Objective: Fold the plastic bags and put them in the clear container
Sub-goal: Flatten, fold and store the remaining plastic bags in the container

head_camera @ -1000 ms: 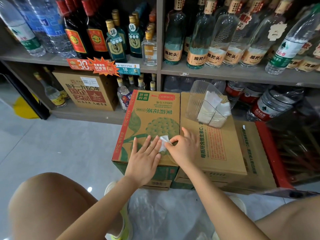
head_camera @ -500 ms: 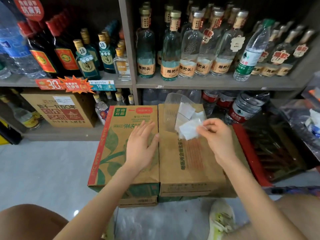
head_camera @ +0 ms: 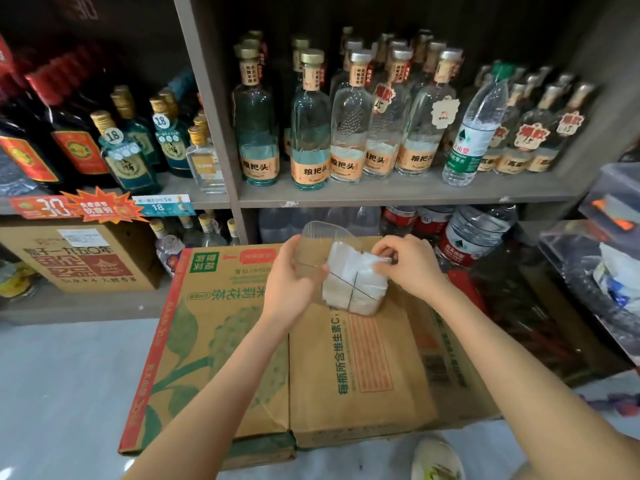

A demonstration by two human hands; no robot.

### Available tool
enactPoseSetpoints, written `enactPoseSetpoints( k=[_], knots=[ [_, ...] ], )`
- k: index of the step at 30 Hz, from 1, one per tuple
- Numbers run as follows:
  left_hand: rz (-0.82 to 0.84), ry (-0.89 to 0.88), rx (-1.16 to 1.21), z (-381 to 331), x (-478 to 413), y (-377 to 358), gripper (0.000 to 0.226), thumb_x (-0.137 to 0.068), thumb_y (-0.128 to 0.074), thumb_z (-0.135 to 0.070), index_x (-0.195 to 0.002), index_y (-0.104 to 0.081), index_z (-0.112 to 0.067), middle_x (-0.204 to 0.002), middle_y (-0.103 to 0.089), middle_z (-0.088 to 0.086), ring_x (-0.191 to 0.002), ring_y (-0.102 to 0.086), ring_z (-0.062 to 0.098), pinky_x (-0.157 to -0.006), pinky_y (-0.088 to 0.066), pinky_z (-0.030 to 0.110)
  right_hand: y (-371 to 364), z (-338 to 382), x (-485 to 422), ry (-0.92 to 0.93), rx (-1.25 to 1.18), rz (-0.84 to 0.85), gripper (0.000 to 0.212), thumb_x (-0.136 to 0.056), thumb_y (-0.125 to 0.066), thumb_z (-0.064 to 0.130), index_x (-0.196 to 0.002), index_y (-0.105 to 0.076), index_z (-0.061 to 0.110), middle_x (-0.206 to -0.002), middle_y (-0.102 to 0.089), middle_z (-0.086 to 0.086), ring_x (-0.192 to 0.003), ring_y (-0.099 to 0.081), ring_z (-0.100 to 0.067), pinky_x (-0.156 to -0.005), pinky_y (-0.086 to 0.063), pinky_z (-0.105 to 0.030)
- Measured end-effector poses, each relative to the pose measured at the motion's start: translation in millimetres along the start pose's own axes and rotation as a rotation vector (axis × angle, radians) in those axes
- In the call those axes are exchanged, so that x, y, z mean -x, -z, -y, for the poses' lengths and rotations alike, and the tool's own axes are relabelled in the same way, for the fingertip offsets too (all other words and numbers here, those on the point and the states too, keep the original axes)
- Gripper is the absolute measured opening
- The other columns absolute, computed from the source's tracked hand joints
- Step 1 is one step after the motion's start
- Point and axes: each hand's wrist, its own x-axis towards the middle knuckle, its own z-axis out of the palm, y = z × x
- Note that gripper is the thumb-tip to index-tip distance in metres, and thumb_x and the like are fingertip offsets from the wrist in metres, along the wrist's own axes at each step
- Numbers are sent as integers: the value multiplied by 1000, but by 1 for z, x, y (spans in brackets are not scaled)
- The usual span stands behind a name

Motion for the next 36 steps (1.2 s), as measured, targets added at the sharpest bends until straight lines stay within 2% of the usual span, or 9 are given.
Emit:
enactPoseSetpoints(
  k=[4,7,9,13,17,22,26,31,36],
  knots=[
    [13,-23,40,-1,7,2,60,-85,-70,-15,-137,-42,-29,-115,-54,-23,-103,-53,-3,-89,-42,20,-13,-5,16,116,170,-254,19,-75,-76,24,-92,-68,22,-96,-61,6,-91,-47,-18,-77,-22,-29],
    [27,-31,53,5,10,5,61,-86,-70,-14,-138,-42,-26,-130,-53,-14,-117,-51,5,-101,-42,28,-22,-10,32,66,106,-326,17,-74,-79,31,-86,-72,24,-102,-61,3,-97,-50,-21,-78,-22,-29],
    [26,-39,74,9,14,8,63,-85,-71,-13,-139,-42,-26,-134,-54,-12,-121,-52,8,-104,-43,35,-23,-11,40,11,67,-290,23,-79,-69,44,-93,-75,26,-117,-61,0,-108,-50,-25,-81,-22,-29],
    [42,-82,125,14,25,12,62,-83,-73,-8,-135,-45,-30,-128,-57,-16,-117,-55,2,-99,-46,27,-24,-9,53,16,117,-141,55,-79,-39,64,-108,-72,32,-140,-51,-2,-127,-42,-26,-96,-23,-37],
    [50,-110,149,18,30,16,60,-75,-74,-22,-125,-46,-40,-129,-56,-15,-117,-55,2,-94,-45,17,-22,-9,52,56,226,-136,45,-71,-60,61,-106,-72,34,-145,-46,-6,-132,-40,-29,-104,-17,-40],
    [64,-125,159,18,29,16,58,-72,-71,-25,-122,-46,-41,-129,-56,-13,-117,-55,2,-92,-44,14,-15,6,39,-52,350,74,53,-73,-64,67,-121,-58,47,-160,-12,-2,-146,-7,-25,-115,2,-49],
    [57,-127,144,19,27,15,59,-73,-72,-26,-124,-46,-39,-129,-56,-12,-115,-55,1,-89,-45,12,-23,14,29,-134,379,159,49,-76,-63,64,-121,-58,47,-160,-12,-6,-147,-7,-28,-115,2,-57],
    [35,-136,84,19,25,10,63,-84,-72,-10,-137,-42,-24,-133,-52,-12,-119,-51,-1,-93,-43,9,-33,14,22,-226,337,238,52,-75,-67,59,-125,-54,48,-160,-11,-5,-147,-8,-28,-115,2,-59],
    [19,-134,94,14,26,8,61,-85,-70,-8,-137,-43,-25,-131,-53,-16,-117,-53,-2,-98,-45,21,-27,12,28,-221,176,204,53,-76,-69,52,-125,-55,44,-160,-12,-3,-147,-10,-25,-116,3,-57]
  ],
)
